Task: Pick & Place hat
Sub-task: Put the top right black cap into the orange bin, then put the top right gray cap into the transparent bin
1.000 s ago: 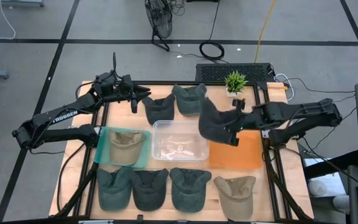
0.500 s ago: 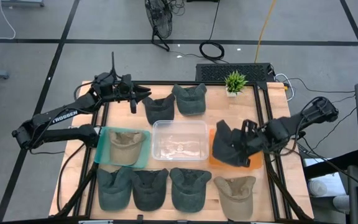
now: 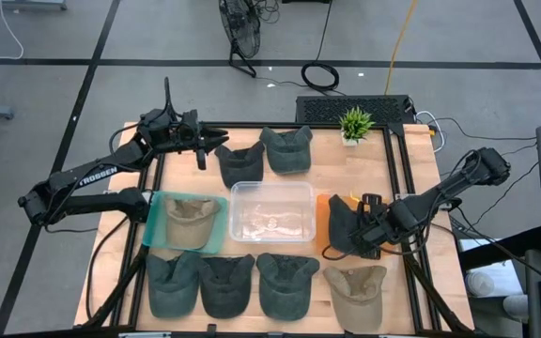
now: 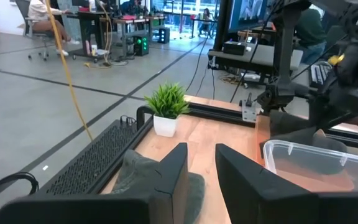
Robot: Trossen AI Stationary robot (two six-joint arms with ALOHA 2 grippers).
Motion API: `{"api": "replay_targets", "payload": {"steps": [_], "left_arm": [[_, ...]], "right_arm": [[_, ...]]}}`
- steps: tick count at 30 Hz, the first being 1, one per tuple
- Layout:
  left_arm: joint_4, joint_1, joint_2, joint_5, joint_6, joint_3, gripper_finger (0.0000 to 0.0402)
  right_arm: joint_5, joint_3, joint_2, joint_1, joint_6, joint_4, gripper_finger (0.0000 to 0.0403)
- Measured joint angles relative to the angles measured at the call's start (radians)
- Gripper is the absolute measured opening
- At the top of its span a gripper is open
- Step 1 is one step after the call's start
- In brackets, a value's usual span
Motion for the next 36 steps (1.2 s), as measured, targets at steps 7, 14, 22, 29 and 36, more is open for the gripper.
{"api": "replay_targets", "payload": {"steps": [7,14,22,29,36], "left_arm": [[0.000,0.000,0.000,0.000,-0.016,0.000,0.0093],[-0.015,-0.017,0.000,0.000,-0.019,0.000,0.0093],[-0.015,-0.034,0.000,0.000,-0.016,0.000,0.0093],[-0.015,-0.034,0.000,0.000,-0.008,0.000,0.0093],[-0.015,-0.034,0.000,-0.001,-0.008,0.000,0.0093]], "right_arm": [[0.004,-0.061,0.000,-0.002,-0.019,0.018,0.0010],[0.056,-0.070,0.000,-0.002,-0.013,0.020,0.0015],[0.130,-0.070,0.000,-0.003,-0.002,0.013,0.0037],[0.122,-0.070,0.000,-0.003,0.042,0.014,0.0086],[0.110,-0.038,-0.007,-0.021,0.073,0.002,0.0119]]}}
